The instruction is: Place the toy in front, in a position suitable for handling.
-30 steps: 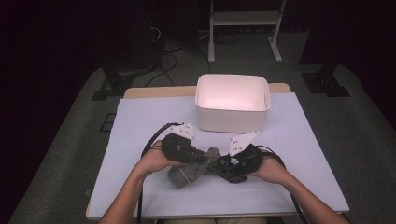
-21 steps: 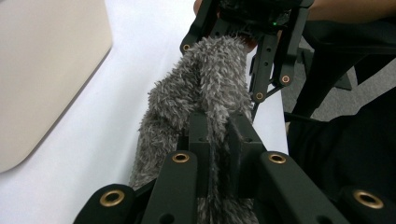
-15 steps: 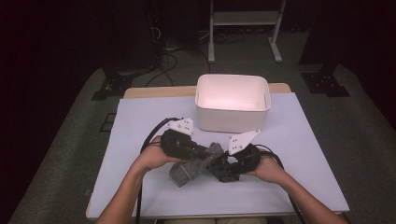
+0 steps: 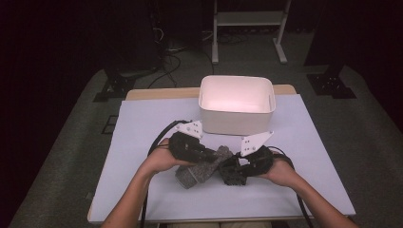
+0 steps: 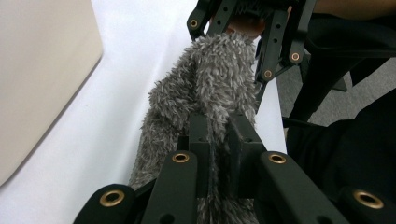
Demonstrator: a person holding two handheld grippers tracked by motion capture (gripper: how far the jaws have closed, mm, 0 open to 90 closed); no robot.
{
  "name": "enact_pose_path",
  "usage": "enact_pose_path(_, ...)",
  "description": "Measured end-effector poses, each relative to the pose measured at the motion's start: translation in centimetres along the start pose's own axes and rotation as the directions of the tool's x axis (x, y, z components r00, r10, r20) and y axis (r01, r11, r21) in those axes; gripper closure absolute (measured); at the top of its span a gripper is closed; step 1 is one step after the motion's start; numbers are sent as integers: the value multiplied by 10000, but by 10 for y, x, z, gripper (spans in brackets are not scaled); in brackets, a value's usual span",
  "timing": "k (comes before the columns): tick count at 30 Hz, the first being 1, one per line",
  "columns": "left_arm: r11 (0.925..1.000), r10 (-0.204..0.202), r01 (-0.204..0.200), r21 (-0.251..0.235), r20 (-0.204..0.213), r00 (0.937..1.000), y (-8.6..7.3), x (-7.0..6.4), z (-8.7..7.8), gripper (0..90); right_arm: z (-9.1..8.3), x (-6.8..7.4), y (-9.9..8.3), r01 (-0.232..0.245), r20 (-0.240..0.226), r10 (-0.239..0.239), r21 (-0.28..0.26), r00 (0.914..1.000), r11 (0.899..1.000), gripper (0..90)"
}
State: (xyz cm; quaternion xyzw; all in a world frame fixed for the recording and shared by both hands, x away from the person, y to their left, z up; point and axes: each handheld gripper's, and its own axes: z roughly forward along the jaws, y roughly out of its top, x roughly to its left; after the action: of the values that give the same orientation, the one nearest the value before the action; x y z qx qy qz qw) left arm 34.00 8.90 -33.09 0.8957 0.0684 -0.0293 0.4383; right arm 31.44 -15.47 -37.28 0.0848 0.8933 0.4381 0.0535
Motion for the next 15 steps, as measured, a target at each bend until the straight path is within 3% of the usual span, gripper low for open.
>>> enact_pose_path(7, 9999, -62, 63, 105, -30, 10000, -3, -1, -5, 821, 10, 1, 9, 184, -81, -182, 185, 9998, 9997, 642)
enact_pose_path(10, 10000, 3, -3, 66, 63, 10000, -1, -2, -1, 821, 7, 2, 11, 224, -17, -224, 598, 9997, 9980, 632)
enact_pose_path(15, 9996, 262, -264, 73, 233, 9994, 7, -6, 5, 821, 2, -1, 4, -63, -49, 70, 1396, 10000, 9902, 511)
